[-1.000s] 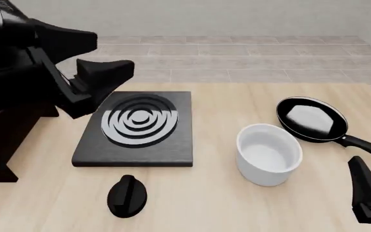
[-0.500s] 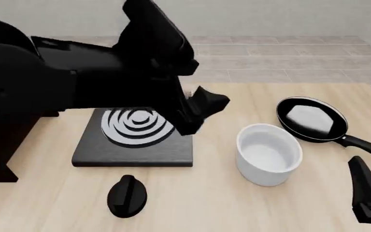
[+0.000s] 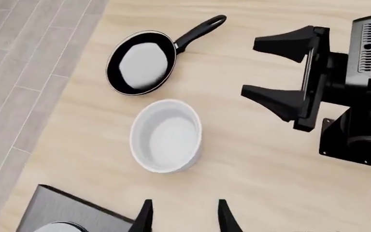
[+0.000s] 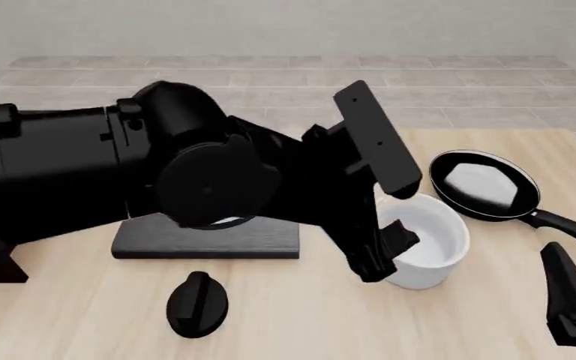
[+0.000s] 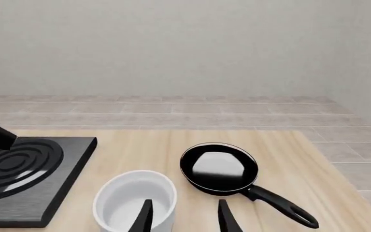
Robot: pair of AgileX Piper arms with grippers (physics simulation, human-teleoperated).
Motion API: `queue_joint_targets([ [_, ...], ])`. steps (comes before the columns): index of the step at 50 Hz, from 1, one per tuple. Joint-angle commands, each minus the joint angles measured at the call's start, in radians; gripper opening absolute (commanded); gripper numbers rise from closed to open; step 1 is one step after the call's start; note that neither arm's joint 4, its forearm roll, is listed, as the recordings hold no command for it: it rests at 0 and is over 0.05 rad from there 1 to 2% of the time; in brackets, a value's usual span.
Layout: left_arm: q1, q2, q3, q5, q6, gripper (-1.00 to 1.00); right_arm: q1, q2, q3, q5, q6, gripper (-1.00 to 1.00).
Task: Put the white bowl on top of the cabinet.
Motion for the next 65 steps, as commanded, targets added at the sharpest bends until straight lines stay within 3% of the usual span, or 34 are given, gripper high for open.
queue_joint_targets([
  [1, -0.037, 0.086, -0.054, 0.026, 0.032, 1.00, -0.001, 0.000, 0.000, 0.000, 0.001, 1.00],
  [28, -0.046, 0.292, -0.082, -0.073, 0.059, 1.00, -0.003, 0.002, 0.000, 0.000, 0.005, 1.00],
  [37, -0.002, 0.354, -0.116, -0.069, 0.151, 1.00, -0.003, 0.000, 0.000, 0.000, 0.007, 1.00],
  [41, 0.057, 0.368, -0.096, -0.115, 0.245, 1.00, -0.003, 0.000, 0.000, 0.000, 0.007, 1.00],
  [44, 0.032, 0.390, -0.122, -0.097, 0.210, 1.00, -0.003, 0.000, 0.000, 0.000, 0.008, 1.00],
  [53, 0.045, 0.464, -0.155, -0.109, 0.238, 1.00, -0.005, -0.001, 0.000, 0.001, 0.010, 1.00],
  [65, 0.023, 0.515, -0.176, -0.117, 0.221, 1.00, -0.007, -0.004, 0.000, 0.002, 0.011, 1.00],
])
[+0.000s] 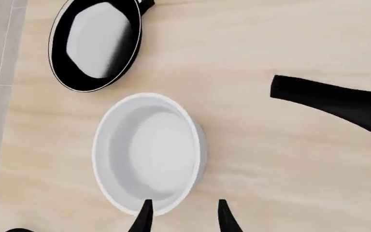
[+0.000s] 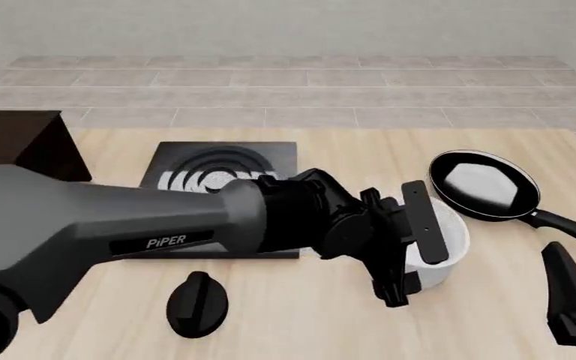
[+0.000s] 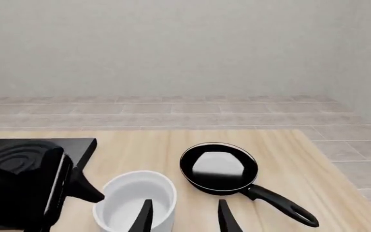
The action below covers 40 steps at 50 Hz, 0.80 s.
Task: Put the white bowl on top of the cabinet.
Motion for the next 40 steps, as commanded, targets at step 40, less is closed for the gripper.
queue_joint_targets([
  [40, -0.013, 0.197, -0.070, -0.041, -0.026, 1.00, -0.006, -0.003, 0.000, 0.001, 0.004, 1.00],
])
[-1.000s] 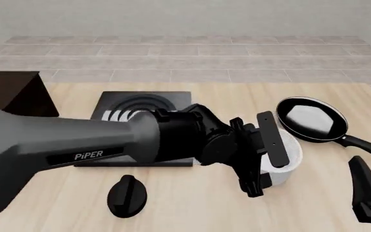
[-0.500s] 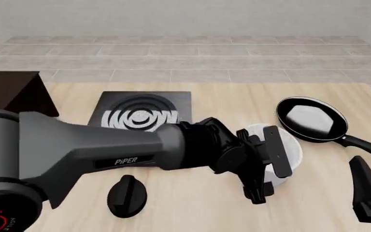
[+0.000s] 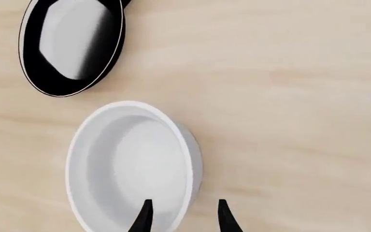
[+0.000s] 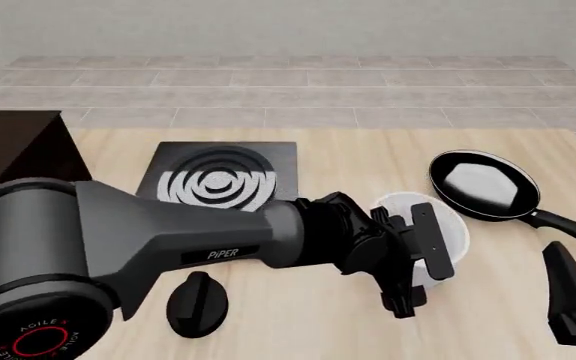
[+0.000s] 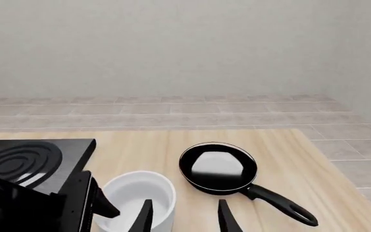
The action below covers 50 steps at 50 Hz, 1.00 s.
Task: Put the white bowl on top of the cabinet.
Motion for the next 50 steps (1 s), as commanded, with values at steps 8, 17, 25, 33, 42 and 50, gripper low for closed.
queue_joint_targets([
  [8, 0.003, 0.078, -0.022, -0.004, 0.000, 1.00, -0.001, -0.002, 0.000, 0.000, 0.002, 1.00],
  [17, -0.002, 0.082, -0.031, 0.011, 0.011, 1.00, 0.000, -0.002, 0.000, 0.000, 0.004, 1.00],
  [25, 0.015, 0.068, -0.014, -0.005, 0.042, -1.00, 0.000, 0.000, 0.000, 0.000, 0.005, 1.00],
  [33, 0.009, 0.017, -0.003, 0.006, 0.083, -1.00, 0.000, 0.000, 0.000, 0.000, 0.006, 1.00],
  [42, 0.016, -0.040, -0.018, 0.036, 0.112, -1.00, 0.000, 0.002, 0.000, -0.001, 0.006, 1.00],
  [50, 0.037, -0.110, 0.002, 0.065, 0.145, -1.00, 0.000, 0.002, 0.000, -0.001, 0.006, 1.00],
])
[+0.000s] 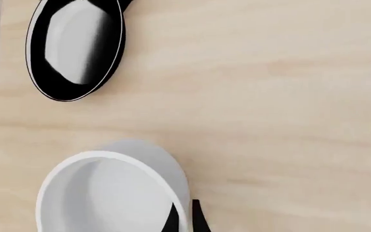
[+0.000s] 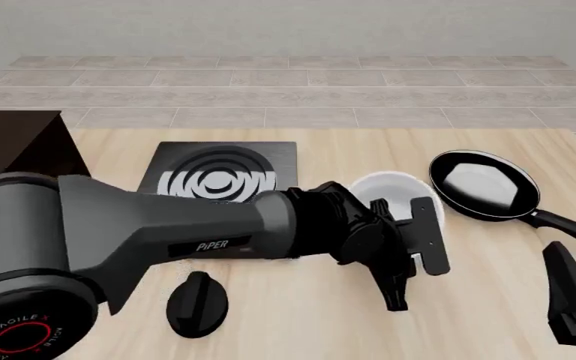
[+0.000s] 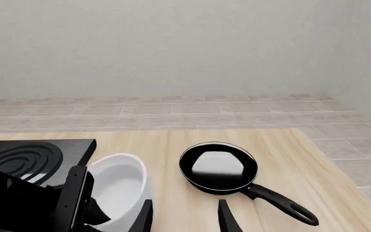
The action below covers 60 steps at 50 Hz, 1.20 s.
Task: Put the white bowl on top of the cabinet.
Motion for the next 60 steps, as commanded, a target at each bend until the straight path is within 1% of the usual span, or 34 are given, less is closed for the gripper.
queue_joint_targets([
  [1, 0.023, -0.094, 0.007, 0.033, 0.045, -1.00, 0.000, 0.001, 0.000, 0.000, 0.000, 1.00],
  [4, 0.027, -0.126, 0.007, 0.048, 0.052, -1.00, 0.000, 0.001, 0.000, 0.000, -0.001, 1.00],
  [12, 0.043, -0.207, 0.050, 0.061, 0.083, -1.00, 0.000, 0.002, 0.000, -0.001, -0.001, 1.00],
  [18, 0.071, -0.248, 0.057, 0.076, 0.085, -1.00, 0.000, 0.003, 0.000, -0.001, -0.001, 1.00],
  [20, 0.087, -0.264, 0.062, 0.080, 0.096, -1.00, 0.000, 0.003, 0.000, -0.001, -0.002, 1.00],
  [27, 0.127, -0.292, 0.042, 0.104, 0.072, -1.00, -0.001, 0.004, 0.000, -0.001, -0.002, 1.00],
  [29, 0.131, -0.295, 0.044, 0.102, 0.073, -1.00, -0.001, 0.004, 0.000, -0.001, -0.002, 1.00],
  [32, 0.137, -0.318, 0.032, 0.109, 0.055, -1.00, -0.002, 0.003, 0.000, -0.001, -0.001, 1.00],
  [34, 0.147, -0.329, 0.038, 0.103, 0.061, -1.00, -0.003, 0.003, 0.000, -0.001, -0.001, 1.00],
  [36, 0.167, -0.329, 0.026, 0.108, 0.050, -1.00, -0.003, 0.004, 0.000, -0.001, 0.000, 1.00],
  [38, 0.176, -0.334, 0.024, 0.114, 0.059, -1.00, -0.003, 0.003, 0.000, -0.001, 0.000, 1.00],
  [42, 0.207, -0.342, -0.007, 0.143, 0.060, -1.00, -0.004, 0.003, 0.000, -0.001, 0.000, 1.00],
  [54, 0.263, -0.377, 0.026, 0.144, 0.080, -1.00, -0.008, 0.002, 0.000, 0.000, 0.001, 1.00],
  [60, 0.295, -0.394, 0.031, 0.151, 0.063, -1.00, -0.009, 0.001, 0.000, 0.001, 0.001, 1.00],
])
